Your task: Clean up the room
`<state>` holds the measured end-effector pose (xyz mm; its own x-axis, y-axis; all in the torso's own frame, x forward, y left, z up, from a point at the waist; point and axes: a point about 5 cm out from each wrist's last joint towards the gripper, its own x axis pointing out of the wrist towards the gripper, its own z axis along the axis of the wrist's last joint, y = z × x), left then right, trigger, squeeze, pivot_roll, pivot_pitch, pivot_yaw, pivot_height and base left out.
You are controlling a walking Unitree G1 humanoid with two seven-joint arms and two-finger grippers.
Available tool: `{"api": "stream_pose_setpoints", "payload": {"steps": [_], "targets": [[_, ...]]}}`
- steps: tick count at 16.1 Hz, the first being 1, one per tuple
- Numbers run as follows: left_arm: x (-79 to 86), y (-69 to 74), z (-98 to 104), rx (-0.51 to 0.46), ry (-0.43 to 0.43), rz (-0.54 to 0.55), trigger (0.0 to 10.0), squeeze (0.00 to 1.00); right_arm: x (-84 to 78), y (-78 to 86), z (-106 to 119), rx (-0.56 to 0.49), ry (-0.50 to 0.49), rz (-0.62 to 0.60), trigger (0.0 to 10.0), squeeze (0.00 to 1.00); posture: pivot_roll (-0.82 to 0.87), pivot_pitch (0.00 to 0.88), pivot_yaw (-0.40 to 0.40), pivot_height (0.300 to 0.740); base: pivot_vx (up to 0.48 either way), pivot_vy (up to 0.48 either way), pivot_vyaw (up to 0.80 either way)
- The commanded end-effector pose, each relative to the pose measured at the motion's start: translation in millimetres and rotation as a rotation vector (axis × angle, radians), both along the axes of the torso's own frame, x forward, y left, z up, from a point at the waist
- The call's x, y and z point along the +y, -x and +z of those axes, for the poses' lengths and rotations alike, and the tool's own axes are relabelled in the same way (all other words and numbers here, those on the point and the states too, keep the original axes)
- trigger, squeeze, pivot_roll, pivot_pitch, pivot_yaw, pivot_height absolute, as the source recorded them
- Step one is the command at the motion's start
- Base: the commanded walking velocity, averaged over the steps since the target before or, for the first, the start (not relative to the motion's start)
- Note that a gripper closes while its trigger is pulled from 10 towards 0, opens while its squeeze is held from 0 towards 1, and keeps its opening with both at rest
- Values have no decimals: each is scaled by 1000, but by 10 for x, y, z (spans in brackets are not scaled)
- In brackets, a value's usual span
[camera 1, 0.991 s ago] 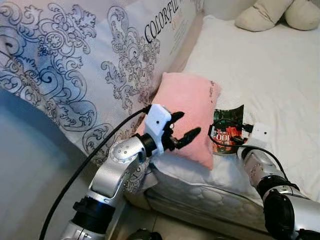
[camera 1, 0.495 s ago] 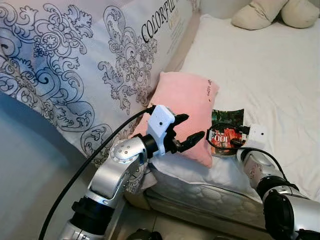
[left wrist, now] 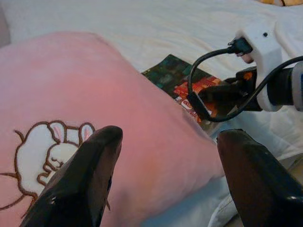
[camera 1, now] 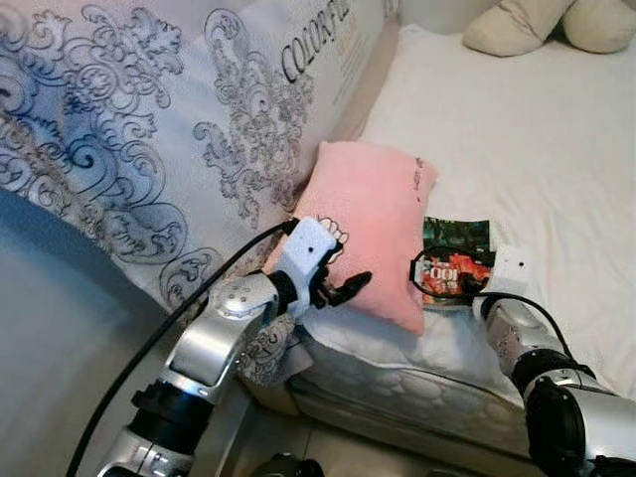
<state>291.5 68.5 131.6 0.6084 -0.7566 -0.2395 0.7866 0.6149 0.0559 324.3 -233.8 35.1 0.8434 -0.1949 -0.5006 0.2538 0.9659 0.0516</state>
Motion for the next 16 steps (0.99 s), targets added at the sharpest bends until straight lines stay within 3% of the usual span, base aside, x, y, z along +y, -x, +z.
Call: {"api": "stream_pose_setpoints", "payload": {"steps": [1, 8, 16], "targets": [[-35, -21, 125, -57, -11, -24, 10000, 0, 19, -65, 76, -30, 13, 4, 10000, 1000, -40, 0, 133, 740, 0, 0, 0], [-139, -119, 187, -118, 13, 23, 10000, 0, 101, 3, -39, -10, -102, -28, 10000, 1000, -61, 0, 103, 740, 0, 0, 0], [-213, -154, 210, -133, 42, 14, 10000, 0, 98, 3, -22, -51, -75, -17, 10000, 1000, -102, 0, 110, 740, 0, 0, 0]]}}
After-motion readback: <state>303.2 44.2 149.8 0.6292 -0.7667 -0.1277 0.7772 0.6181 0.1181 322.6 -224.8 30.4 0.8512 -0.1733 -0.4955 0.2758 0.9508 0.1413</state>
